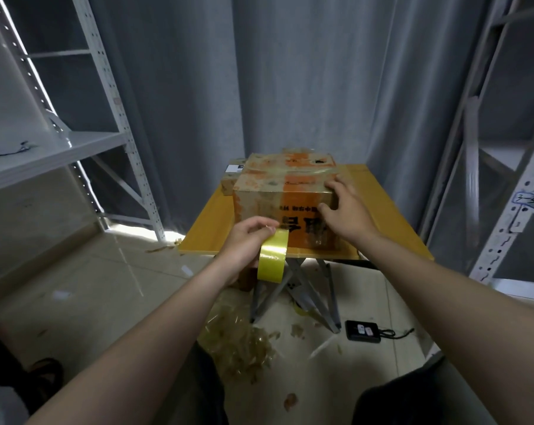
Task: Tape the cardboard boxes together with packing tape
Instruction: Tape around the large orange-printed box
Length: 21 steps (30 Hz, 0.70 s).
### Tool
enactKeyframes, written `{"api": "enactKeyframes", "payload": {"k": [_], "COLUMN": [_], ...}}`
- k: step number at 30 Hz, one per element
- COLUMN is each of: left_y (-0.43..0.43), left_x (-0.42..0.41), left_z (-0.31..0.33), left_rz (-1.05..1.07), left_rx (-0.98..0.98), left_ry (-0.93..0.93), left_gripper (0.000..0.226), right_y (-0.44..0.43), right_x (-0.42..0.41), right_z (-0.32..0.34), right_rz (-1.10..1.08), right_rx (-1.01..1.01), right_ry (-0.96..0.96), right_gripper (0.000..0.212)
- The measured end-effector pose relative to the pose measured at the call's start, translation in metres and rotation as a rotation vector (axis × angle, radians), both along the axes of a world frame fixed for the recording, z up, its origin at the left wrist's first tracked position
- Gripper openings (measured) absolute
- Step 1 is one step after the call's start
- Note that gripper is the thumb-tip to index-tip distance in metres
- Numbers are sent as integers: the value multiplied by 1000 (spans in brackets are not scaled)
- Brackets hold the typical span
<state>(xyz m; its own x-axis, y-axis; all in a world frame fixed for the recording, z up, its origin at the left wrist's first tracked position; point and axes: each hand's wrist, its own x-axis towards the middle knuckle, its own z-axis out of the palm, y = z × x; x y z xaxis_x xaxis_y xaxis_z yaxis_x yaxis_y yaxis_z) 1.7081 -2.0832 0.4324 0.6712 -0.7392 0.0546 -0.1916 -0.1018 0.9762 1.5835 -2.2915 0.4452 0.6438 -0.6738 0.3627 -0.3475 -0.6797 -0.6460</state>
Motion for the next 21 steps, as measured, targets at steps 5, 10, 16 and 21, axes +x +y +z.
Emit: {"api": "enactKeyframes", "payload": {"k": [5, 10, 16, 21], "left_y": [-5, -13, -19, -18], "left_x": [-6, -13, -20, -23], "left_z": [4, 6, 8, 11], "left_rz": [-33, 29, 135, 208], "left_rx": [-106, -189, -238, -233], "left_ry": [41, -35, -20, 69], "left_gripper": [20, 18, 23, 28], "right_y": [6, 35, 55, 60], "right_x": [-5, -7, -3, 0], "right_z": [5, 6, 7, 6], "right_rz": [12, 169, 383, 341], "right_rx": [72, 10, 240, 240], "right_ry": [-126, -293, -321, -356], "right_gripper": [54, 37, 17, 6]}}
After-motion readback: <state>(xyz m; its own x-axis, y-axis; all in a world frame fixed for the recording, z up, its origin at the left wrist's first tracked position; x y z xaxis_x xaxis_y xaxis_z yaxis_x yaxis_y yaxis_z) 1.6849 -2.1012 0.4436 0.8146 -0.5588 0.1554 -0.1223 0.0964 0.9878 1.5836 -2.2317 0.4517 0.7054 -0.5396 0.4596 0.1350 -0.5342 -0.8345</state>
